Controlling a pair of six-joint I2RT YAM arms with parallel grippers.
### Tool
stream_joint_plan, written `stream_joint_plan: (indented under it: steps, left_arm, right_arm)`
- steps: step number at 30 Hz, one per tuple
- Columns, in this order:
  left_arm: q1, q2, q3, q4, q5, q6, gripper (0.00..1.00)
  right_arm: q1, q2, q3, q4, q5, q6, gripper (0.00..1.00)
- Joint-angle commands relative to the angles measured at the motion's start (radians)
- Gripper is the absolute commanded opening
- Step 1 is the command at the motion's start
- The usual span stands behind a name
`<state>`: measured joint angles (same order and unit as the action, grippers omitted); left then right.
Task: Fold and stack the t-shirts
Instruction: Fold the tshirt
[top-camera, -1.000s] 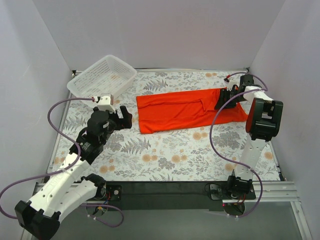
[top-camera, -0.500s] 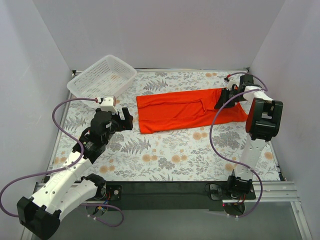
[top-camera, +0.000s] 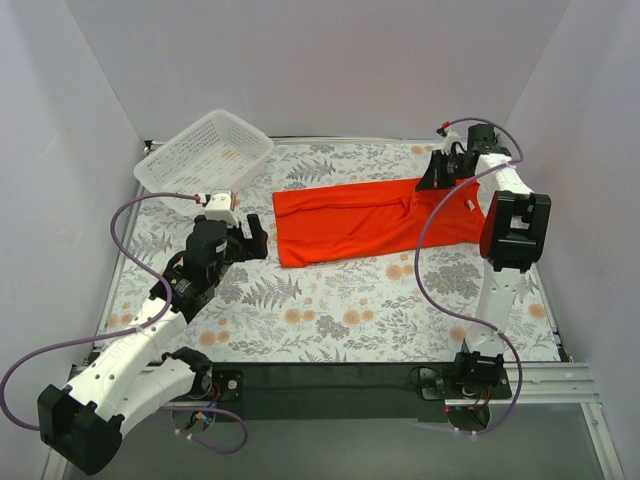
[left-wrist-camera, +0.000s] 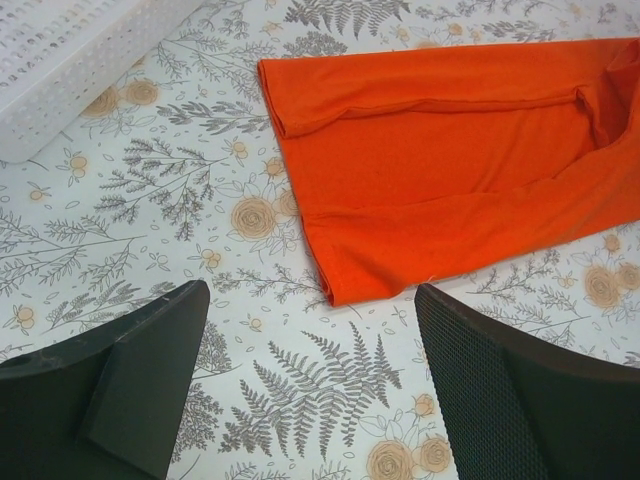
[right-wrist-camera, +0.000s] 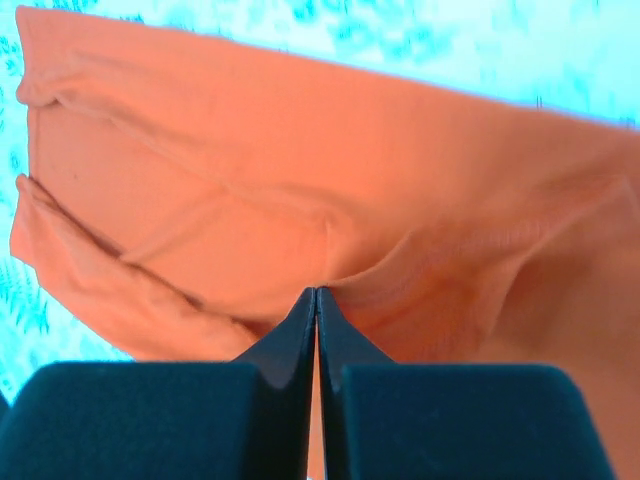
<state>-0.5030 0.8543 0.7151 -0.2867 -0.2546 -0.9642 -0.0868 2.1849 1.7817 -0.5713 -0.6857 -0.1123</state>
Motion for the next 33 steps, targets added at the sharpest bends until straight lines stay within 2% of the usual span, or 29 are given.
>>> stream_joint_plan:
  steps: [1,4,5,8,13,17,20,24,29,33]
  left_arm:
    - [0.006,0.026,0.000,0.012,-0.017,0.010,0.77]
    - [0.004,0.048,-0.002,0.011,-0.020,0.012,0.77]
    - [0.006,0.051,-0.002,0.011,-0.021,0.012,0.77]
    - [0.004,0.051,-0.002,0.011,-0.029,0.012,0.77]
    - [0.004,0.052,-0.002,0.011,-0.023,0.010,0.77]
    - [0.004,0.061,-0.006,0.015,0.017,0.016,0.77]
    - [0.004,0.101,0.001,0.014,0.067,0.013,0.77]
    - [0.004,0.160,0.024,0.001,0.147,0.004,0.75]
    - [0.004,0.210,0.030,-0.009,0.215,-0.004,0.75]
    - [0.004,0.252,0.035,-0.014,0.253,-0.013,0.75]
  right_arm:
    - [0.042,0.085,0.139,0.001,-0.051,0.022,0.07]
    - [0.085,0.159,0.243,-0.018,-0.060,0.014,0.24]
    - [0.117,0.168,0.257,-0.022,-0.058,0.002,0.36]
    - [0.136,0.159,0.254,-0.038,-0.041,-0.065,0.42]
    - [0.099,0.021,0.141,-0.029,0.009,-0.180,0.41]
    - [-0.003,-0.111,-0.002,-0.033,-0.026,-0.294,0.39]
    - [-0.065,-0.259,-0.174,-0.030,0.056,-0.397,0.41]
    - [-0.180,-0.425,-0.402,-0.016,0.198,-0.431,0.43]
    - [-0.347,-0.464,-0.485,0.005,0.265,-0.428,0.48]
    - [-0.361,-0.415,-0.463,0.034,0.311,-0.382,0.47]
